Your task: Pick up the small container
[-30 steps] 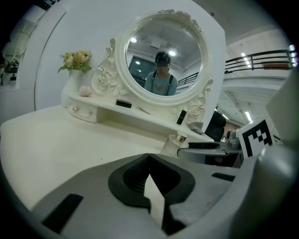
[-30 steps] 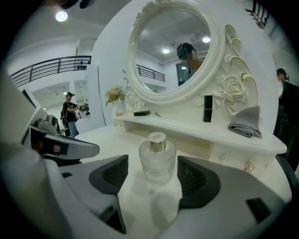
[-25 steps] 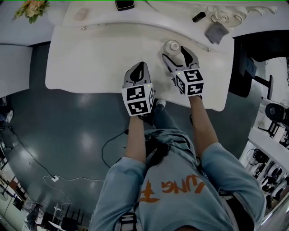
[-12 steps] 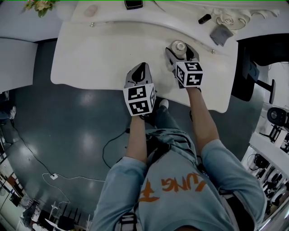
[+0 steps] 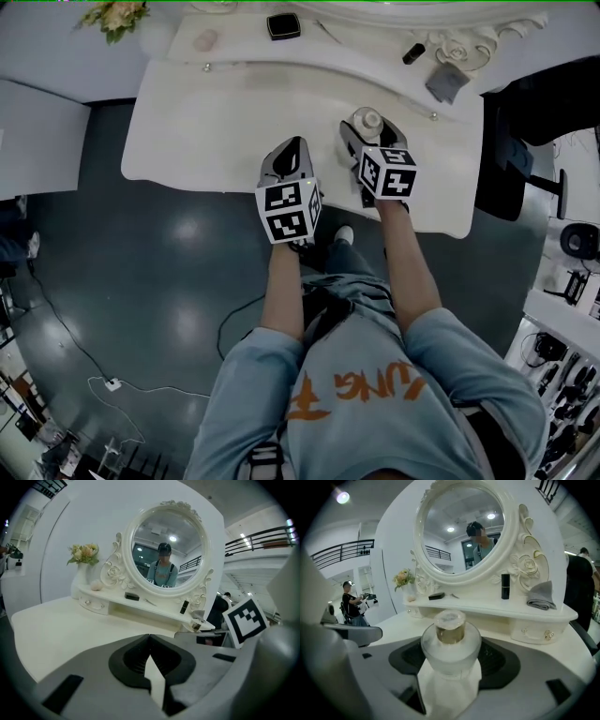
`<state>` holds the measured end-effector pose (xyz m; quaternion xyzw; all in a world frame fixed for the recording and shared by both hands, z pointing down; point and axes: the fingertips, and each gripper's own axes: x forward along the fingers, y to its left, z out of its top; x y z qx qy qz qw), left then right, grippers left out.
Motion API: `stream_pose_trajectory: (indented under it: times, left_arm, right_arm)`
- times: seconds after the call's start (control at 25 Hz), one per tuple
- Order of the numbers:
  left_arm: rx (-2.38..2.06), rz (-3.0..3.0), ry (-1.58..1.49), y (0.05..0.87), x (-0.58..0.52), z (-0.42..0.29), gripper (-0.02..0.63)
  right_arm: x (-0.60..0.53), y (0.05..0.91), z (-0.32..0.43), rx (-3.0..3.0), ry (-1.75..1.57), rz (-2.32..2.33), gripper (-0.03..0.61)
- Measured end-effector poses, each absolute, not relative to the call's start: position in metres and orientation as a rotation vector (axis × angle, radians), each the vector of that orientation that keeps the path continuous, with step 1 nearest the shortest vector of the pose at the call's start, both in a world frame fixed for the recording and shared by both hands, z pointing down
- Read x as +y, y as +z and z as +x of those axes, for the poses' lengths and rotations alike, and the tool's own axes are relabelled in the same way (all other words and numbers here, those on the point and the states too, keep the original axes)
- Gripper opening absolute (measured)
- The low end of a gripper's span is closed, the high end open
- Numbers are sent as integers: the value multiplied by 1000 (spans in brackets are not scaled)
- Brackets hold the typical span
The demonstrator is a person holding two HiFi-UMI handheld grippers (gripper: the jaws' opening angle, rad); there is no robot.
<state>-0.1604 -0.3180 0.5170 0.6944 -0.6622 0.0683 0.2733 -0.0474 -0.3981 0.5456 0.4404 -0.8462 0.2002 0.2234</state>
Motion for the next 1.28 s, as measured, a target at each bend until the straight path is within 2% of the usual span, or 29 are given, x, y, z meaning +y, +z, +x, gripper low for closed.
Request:
stream_pose_trajectory:
  times: [0.84, 1.28]
  left_arm:
    - [-1899, 2196, 53, 372, -335, -145, 21]
    - [-1891, 2225, 37, 360, -333, -136, 21]
  right_arm:
    - [-370, 364, -6, -2604, 175, 1334, 328]
    - [-362, 348, -3, -2632, 154, 1312, 328]
